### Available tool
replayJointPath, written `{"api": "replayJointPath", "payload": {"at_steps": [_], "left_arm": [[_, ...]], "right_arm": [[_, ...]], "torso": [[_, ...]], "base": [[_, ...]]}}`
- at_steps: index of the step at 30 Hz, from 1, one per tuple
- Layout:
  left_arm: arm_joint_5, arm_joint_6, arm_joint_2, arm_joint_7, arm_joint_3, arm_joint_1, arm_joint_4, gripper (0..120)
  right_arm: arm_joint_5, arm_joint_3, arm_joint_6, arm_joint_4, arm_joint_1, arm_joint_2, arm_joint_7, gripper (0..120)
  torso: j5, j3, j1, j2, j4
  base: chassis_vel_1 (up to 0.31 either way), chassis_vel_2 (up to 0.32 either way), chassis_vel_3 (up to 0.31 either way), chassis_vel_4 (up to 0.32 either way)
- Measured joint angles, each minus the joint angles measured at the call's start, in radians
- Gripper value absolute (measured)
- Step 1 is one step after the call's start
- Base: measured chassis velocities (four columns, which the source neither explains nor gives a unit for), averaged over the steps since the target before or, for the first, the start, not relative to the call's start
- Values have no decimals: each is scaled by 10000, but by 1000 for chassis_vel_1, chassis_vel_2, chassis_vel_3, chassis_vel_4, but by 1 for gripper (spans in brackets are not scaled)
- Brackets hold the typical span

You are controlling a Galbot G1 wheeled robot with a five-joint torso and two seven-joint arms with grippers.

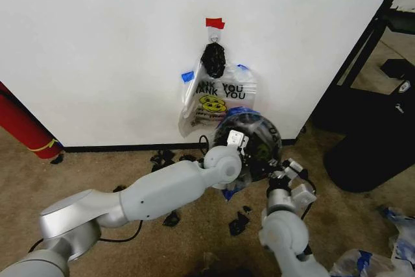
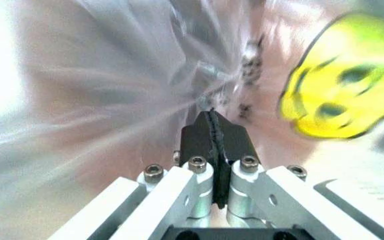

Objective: Pick up the garbage bag from the wall and place it over the trash bin.

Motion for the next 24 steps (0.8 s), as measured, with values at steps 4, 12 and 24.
{"api": "replayJointPath", "payload": {"at_steps": [4,12,24], "left_arm": [[88,-586,-5,179,-267,107,-199,0],[304,-1316,-319,217,-408,67,43,0],[850,-1823,-1584,555,-603,407,2051,0]], "right_arm": [[40,48,-5,-19,-1,-65,1,0],[-64,-31,12,-19,-144,103,-8,0],[-12,-9,23,416,-501,107,32,0]], "torso": [[1,0,0,0,0],[2,0,0,0,-1],[2,0,0,0,-1]], "base": [[0,0,0,0],[0,0,0,0],[0,0,0,0]]}}
